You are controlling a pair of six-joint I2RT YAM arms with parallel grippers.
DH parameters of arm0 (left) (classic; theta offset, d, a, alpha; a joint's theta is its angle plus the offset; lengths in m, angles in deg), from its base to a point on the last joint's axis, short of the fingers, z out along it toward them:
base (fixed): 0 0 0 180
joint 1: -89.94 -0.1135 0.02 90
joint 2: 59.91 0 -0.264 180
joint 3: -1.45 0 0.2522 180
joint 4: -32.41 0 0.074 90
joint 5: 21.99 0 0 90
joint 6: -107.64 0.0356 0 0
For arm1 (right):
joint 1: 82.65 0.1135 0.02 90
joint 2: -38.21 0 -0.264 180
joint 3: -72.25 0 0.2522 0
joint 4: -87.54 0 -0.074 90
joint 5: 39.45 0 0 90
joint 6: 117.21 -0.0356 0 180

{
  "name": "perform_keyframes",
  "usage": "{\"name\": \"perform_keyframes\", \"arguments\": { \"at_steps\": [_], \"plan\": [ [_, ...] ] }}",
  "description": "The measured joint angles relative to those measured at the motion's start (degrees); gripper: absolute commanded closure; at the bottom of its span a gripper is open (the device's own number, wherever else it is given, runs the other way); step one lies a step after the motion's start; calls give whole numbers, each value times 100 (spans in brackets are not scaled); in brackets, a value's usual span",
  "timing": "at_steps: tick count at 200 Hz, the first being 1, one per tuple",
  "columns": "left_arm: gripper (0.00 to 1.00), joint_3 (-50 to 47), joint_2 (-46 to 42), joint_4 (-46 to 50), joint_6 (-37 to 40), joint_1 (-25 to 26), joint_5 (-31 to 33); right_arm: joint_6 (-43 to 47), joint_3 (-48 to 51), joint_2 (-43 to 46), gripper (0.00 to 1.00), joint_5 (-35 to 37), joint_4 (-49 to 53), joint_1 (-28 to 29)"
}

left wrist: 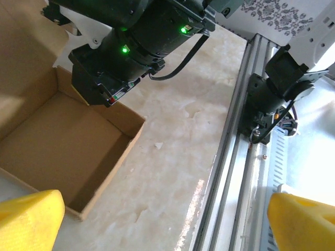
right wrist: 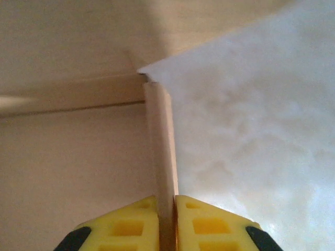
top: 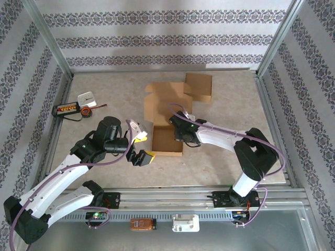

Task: Fold the paper box

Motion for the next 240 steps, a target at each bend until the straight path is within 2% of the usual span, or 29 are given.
{"name": "perform_keyframes", "arguments": {
  "at_steps": [38, 61, 87, 128, 158, 200, 240],
  "plan": [
    [1, 74, -236, -35, -170, 0, 136, 664, -824, -608, 86, -46, -328, -201],
    [1, 87, -407, -138, -461, 0, 466, 975, -1381, -1025, 86, -120, -446, -358],
    [1, 289, -286, -116, -903, 0, 1106, 1200, -2022, -1532, 84, -258, -531, -501],
    [1, 743, 232, 251, -1836, -17, 2540, 1296, -2806, -2212, 81, -542, -444, -551],
    [1, 796, 431, 479, -2256, -136, 3049, 1248, -2870, -2365, 71, -688, -308, -549],
    [1, 796, 428, 544, -2586, -177, 3263, 1294, -2852, -2341, 54, -846, -175, -546],
    [1, 796, 273, 645, -2896, -210, 3416, 1480, -2531, -1628, 42, -907, -101, -538]
  ]
}}
